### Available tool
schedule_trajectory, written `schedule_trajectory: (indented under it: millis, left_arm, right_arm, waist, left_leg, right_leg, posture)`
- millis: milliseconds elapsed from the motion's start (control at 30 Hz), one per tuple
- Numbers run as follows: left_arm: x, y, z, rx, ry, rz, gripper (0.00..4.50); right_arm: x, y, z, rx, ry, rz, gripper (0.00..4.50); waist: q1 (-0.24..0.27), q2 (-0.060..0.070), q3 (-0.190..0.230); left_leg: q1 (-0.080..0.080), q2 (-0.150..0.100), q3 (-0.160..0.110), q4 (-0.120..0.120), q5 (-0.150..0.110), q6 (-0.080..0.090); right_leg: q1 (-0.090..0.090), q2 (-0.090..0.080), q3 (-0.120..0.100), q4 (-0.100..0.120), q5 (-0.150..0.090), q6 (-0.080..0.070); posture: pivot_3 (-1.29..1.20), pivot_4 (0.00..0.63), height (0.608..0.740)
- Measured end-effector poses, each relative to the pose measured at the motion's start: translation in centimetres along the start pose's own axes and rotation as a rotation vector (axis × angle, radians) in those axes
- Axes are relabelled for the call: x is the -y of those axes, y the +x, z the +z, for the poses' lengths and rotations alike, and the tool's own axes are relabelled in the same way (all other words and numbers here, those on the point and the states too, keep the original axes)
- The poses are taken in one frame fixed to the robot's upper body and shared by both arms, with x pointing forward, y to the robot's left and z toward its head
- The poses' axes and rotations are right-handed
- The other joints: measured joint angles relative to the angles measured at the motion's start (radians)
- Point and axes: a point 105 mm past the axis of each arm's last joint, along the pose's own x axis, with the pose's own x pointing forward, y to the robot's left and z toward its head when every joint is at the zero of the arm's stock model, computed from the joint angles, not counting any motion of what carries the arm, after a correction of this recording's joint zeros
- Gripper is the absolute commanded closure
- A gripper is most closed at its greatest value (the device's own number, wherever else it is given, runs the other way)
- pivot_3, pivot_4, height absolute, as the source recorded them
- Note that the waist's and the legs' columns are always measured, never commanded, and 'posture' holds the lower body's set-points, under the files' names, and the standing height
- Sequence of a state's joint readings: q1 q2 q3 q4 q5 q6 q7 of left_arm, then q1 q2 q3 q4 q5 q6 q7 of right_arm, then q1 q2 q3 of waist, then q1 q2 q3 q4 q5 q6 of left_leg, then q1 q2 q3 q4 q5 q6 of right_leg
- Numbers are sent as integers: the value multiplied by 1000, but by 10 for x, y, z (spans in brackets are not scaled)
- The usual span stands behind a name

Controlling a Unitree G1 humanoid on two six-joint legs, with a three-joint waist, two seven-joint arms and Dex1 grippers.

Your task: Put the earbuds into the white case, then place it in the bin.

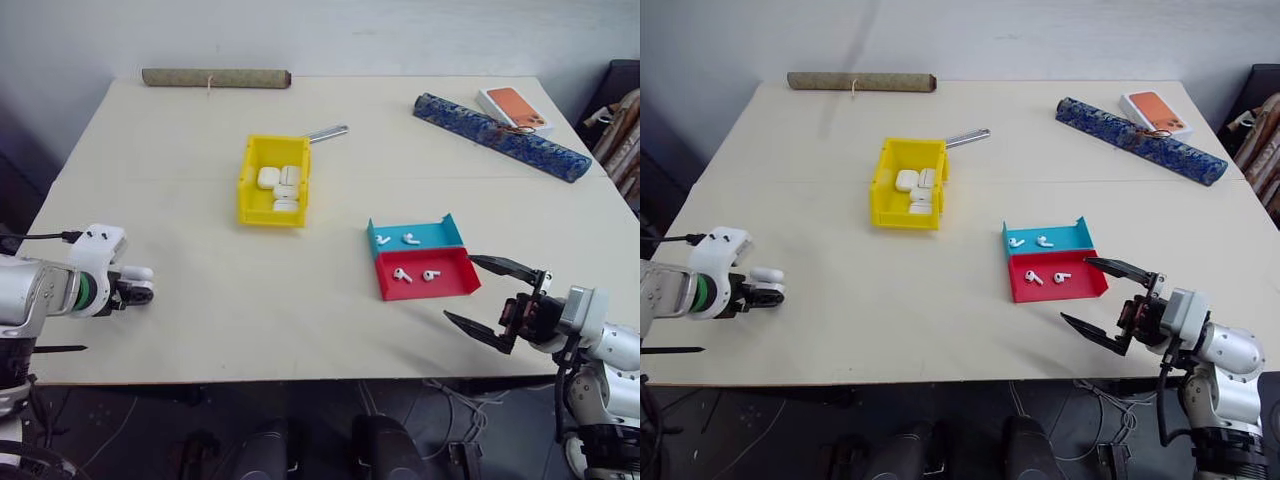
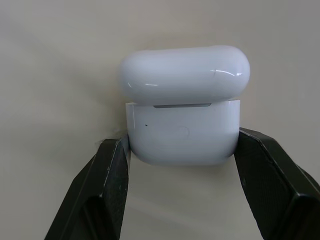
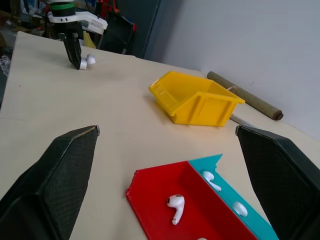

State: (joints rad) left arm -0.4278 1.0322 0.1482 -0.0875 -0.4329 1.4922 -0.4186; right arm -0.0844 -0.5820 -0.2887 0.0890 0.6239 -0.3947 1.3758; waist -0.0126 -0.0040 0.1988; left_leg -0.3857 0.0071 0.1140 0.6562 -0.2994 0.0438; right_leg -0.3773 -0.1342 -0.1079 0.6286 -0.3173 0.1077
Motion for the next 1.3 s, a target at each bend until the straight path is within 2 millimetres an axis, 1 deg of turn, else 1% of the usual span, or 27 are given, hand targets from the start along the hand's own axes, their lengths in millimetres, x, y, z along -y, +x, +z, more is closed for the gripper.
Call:
schedule_trajectory:
  millis: [33, 67, 133, 167, 233, 300, 367, 400, 433, 467, 533, 567, 600, 633, 700, 800, 867, 933, 1033, 1133, 1167, 1233, 1300]
  left_arm:
    - [3, -1, 4, 65, 2, -46, 1782]
    - [9, -4, 12, 149, 12, -102, 1782]
    - [22, -15, 30, 332, 67, -202, 1782]
    - [28, -24, 37, 452, 127, -265, 1782]
    - [59, -51, 47, 737, 279, -473, 1782]
    - [84, -72, 46, 973, 378, -619, 1782]
    - [98, -80, 42, 1094, 414, -682, 1782]
    - [105, -84, 42, 1168, 397, -707, 1782]
    - [114, -86, 41, 1210, 393, -741, 1782]
    - [127, -89, 38, 1234, 401, -797, 1782]
    - [157, -97, 28, 1265, 443, -953, 1782]
    - [171, -103, 26, 1296, 450, -1026, 1782]
    - [182, -109, 25, 1325, 457, -1079, 1782]
    - [192, -112, 24, 1354, 456, -1124, 1782]
    - [214, -117, 20, 1390, 443, -1232, 1782]
    - [233, -120, 15, 1412, 446, -1331, 1782]
    - [238, -119, 14, 1426, 455, -1362, 1782]
    - [242, -116, 15, 1433, 453, -1392, 1782]
    - [245, -113, 16, 1425, 467, -1423, 1782]
    - [244, -107, 18, 1412, 487, -1425, 1782]
    - [243, -104, 18, 1403, 494, -1422, 1782]
    - [241, -100, 20, 1395, 499, -1412, 1782]
    - [239, -96, 21, 1383, 498, -1398, 1782]
  right_arm:
    - [1, -1, 0, -3, -1, -2, 0]
    - [2, -2, -1, -10, 1, -4, 0]
    - [4, -3, -1, -23, -5, 2, 0]
    - [5, -4, 0, -36, -8, 7, 0]
    - [9, -12, -1, -83, 3, 4, 0]
    - [13, -17, 1, -113, 6, 2, 0]
    - [14, -21, 0, -143, 20, 3, 0]
    - [15, -25, 0, -170, 27, 0, 0]
    - [16, -28, -1, -188, 33, -4, 0]
    - [18, -31, 0, -203, 26, -8, 0]
    - [22, -37, 2, -242, 10, -21, 0]
    - [23, -40, 0, -289, 7, -22, 0]
    - [25, -45, -1, -328, 9, -27, 0]
    - [25, -53, -3, -376, 8, -34, 0]
    - [24, -75, -9, -507, 19, -63, 0]
    - [22, -106, -20, -668, 52, -132, 0]
    - [17, -115, -24, -705, 80, -137, 0]
    - [14, -120, -25, -732, 93, -118, 0]
    - [17, -114, -18, -736, 75, -59, 0]
    - [30, -85, -6, -751, 74, 18, 0]
    - [34, -73, -3, -761, 66, 51, 0]
    - [36, -48, 3, -761, 55, 117, 0]
    - [35, -25, 2, -764, 66, 177, 0]
  waist:
    - [0, 0, 0]
    - [1, 0, 0]
    - [6, 0, 0]
    - [6, 0, 0]
    - [11, 1, 0]
    - [13, 1, 0]
    - [12, 0, 0]
    - [13, 0, 0]
    - [14, 0, 0]
    - [13, 0, 0]
    - [14, 0, 0]
    - [16, 0, 0]
    - [17, 0, 0]
    - [21, 1, -1]
    - [32, 1, -1]
    - [36, 1, -1]
    - [36, 2, -2]
    - [30, 3, -2]
    - [26, 3, -2]
    - [13, 4, -3]
    - [11, 4, -3]
    - [13, 4, -3]
    - [13, 4, -3]
  left_leg:
    - [0, 0, 0, 0, 0, 0]
    - [-1, 1, 0, 1, 0, 0]
    - [-1, 1, 0, 2, 0, 0]
    - [-1, 0, 0, 2, -1, 0]
    - [-1, 0, 1, 2, -2, -1]
    - [-1, -1, 1, 2, -2, -1]
    - [-1, 0, 1, 3, -1, 1]
    - [-1, -1, 1, 4, -1, 2]
    - [-1, -1, 1, 4, -1, 3]
    - [-1, -1, 2, 5, -1, 3]
    - [-1, -1, 2, 6, -2, 5]
    - [-1, -1, 2, 7, -2, 5]
    - [-1, -1, 2, 8, -2, 5]
    - [-1, -1, 2, 8, -2, 6]
    - [-1, -2, 3, 8, -3, 6]
    - [-1, -1, 3, 9, -3, 7]
    - [-1, 0, 3, 9, -3, 7]
    - [0, 1, 5, 9, -3, 7]
    - [0, 2, 5, 9, -3, 7]
    - [0, 3, 5, 10, -3, 7]
    - [0, 4, 5, 10, -3, 6]
    - [-1, 4, 2, 10, -3, 5]
    - [-2, 4, 2, 10, -3, 5]
  right_leg:
    - [0, 0, 0, 0, 0, 0]
    - [0, 0, -1, -1, 0, 0]
    - [0, -1, -1, -3, 0, 0]
    - [0, -1, -1, -4, 0, 0]
    - [1, -4, -2, -6, 0, -1]
    - [2, -5, -3, -7, 0, -1]
    - [2, -4, -3, -7, 0, -1]
    - [3, -4, -3, -6, 0, -1]
    - [3, -4, -3, -5, 0, -1]
    - [3, -4, -3, -5, 0, -1]
    - [3, -4, -2, -4, 0, -1]
    - [4, -4, -2, -4, 0, 0]
    - [4, -4, -2, -4, 0, 0]
    - [4, -4, -3, -4, 0, 0]
    - [5, -3, -2, -5, 1, 0]
    - [5, -2, -2, -6, 1, 0]
    - [5, -1, -1, -7, 1, 0]
    - [5, 0, 0, -7, 1, 0]
    - [5, 1, 0, -7, 1, -1]
    - [5, 1, 0, -7, 2, -2]
    - [5, 1, 0, -7, 2, -2]
    - [5, 1, -2, -7, 2, -2]
    - [4, 1, -2, -7, 2, -2]
  posture:
    - [0, 150, 740]
    - [0, 150, 740]
    - [0, 150, 740]
    - [0, 150, 740]
    - [0, 150, 740]
    - [0, 150, 740]
    - [0, 150, 740]
    - [0, 150, 740]
    - [0, 150, 740]
    - [0, 150, 740]
    - [0, 150, 740]
    - [0, 150, 740]
    - [0, 150, 740]
    - [0, 150, 740]
    - [0, 150, 740]
    - [0, 150, 740]
    - [0, 150, 740]
    - [0, 150, 740]
    - [0, 150, 740]
    - [0, 150, 740]
    - [0, 150, 740]
    - [0, 150, 740]
    - [0, 150, 740]
